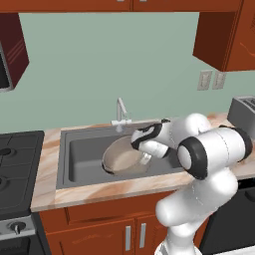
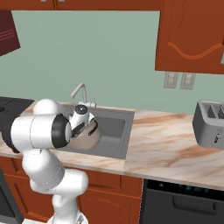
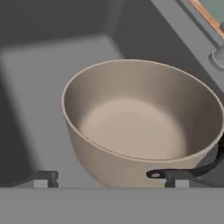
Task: Move the pot and pan from the stove into the sink.
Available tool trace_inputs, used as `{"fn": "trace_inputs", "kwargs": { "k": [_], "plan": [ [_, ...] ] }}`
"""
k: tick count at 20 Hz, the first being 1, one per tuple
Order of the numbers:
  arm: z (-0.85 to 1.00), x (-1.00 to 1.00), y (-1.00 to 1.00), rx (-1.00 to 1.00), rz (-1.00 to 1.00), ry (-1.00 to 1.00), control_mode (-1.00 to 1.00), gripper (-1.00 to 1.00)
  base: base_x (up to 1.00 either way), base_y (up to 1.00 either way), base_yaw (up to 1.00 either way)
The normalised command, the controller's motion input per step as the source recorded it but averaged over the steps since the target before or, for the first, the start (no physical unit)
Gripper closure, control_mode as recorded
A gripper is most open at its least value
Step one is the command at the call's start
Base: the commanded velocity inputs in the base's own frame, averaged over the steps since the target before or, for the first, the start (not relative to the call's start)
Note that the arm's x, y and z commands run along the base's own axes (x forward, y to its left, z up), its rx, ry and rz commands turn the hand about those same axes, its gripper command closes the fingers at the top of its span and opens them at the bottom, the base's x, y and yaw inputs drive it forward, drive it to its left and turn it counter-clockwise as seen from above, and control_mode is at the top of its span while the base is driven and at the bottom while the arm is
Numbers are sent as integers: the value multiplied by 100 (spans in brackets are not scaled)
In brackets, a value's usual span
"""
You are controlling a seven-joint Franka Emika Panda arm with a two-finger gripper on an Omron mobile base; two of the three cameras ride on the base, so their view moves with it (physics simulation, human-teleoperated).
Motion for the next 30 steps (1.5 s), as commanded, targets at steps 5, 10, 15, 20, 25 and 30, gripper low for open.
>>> {"fn": "trace_inputs", "kwargs": {
  "k": [5, 10, 15, 20, 25, 30],
  "plan": [
    [88, -24, 13, 6, -2, 0, -100, -100, 0, 0, 0],
    [81, -44, 15, 4, 0, 0, -100, -100, 0, 0, 0],
    [66, -62, 26, 3, 0, 0, -100, -100, 0, 0, 0],
    [47, -75, 39, 2, 0, 0, -100, -100, 0, 0, 0],
    [40, -77, 52, 0, 0, -1, -100, -100, 0, 0, 0],
    [47, -56, 70, 0, -1, -15, -100, -100, 0, 0, 0]
  ]
}}
